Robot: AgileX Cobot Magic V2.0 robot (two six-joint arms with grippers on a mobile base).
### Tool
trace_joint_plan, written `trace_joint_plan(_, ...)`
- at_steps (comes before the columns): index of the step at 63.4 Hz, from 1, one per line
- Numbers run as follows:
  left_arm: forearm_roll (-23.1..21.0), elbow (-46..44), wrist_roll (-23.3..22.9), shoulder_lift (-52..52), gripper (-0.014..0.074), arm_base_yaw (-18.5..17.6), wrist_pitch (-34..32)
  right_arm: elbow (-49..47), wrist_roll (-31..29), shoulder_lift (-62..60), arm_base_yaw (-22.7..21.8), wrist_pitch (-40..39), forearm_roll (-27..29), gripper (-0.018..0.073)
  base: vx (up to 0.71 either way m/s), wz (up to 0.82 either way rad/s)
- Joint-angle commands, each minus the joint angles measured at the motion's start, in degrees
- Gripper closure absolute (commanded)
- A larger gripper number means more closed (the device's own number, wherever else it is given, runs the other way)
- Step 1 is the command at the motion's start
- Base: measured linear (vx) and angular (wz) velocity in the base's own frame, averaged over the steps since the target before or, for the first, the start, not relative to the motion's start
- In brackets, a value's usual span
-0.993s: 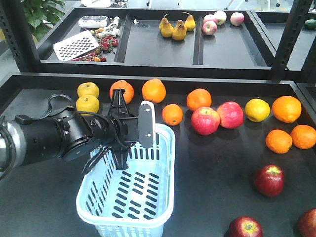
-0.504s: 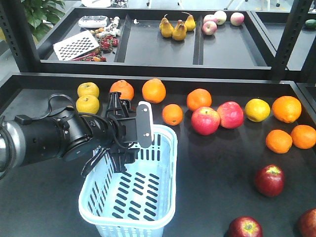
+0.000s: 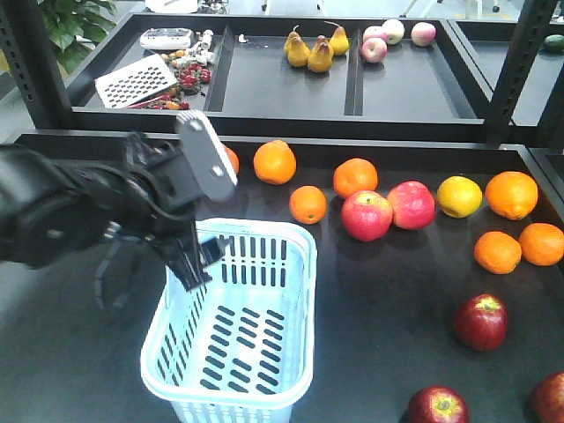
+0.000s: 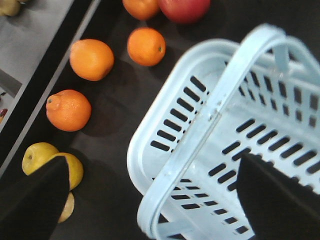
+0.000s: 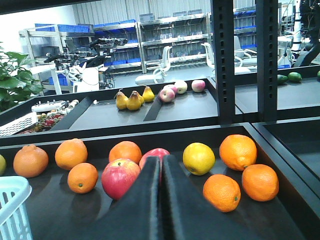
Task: Pick three apples into basket with both arms
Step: 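Open the left gripper and lift it away from the basket handle, then reach the right gripper down to a red apple near the robot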
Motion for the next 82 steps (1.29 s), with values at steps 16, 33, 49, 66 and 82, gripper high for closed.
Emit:
trace_joint_plan(16, 9.15, -1.62, -26.17, -18.42, -0.0021, -0.01, 3.95, 0.72, -0.05, -0.75, 0.0, -4.42, -0.57, 0.0568, 0.0, 0.0)
trace_joint_plan(33, 23.05, -1.62, -47.91, -29.11, -0.001, -0.01, 21.33, 0.72, -0.05, -0.75, 0.0, -4.42, -0.57, 0.0568, 0.0, 0.0)
trace_joint_plan(49, 22.15, -1.62, -47.91, -37.52, 0.0001, -0.01, 24.72, 0.72, -0.05, -0.75, 0.0, -4.42, -0.57, 0.0568, 0.0, 0.0)
trace_joint_plan(66, 22.03, -1.62, -47.91, -40.42, 0.0008, -0.01, 24.66, 0.67, -0.01, -0.75, 0.0, -6.13, -0.51, 0.0568, 0.0, 0.0)
trace_joint_plan(82, 22.03, -1.62, -47.91, -40.41, 0.0008, -0.01, 24.59, -5.0, 0.56, -0.49, 0.0, -0.56, 1.1, 0.0568, 0.0, 0.0)
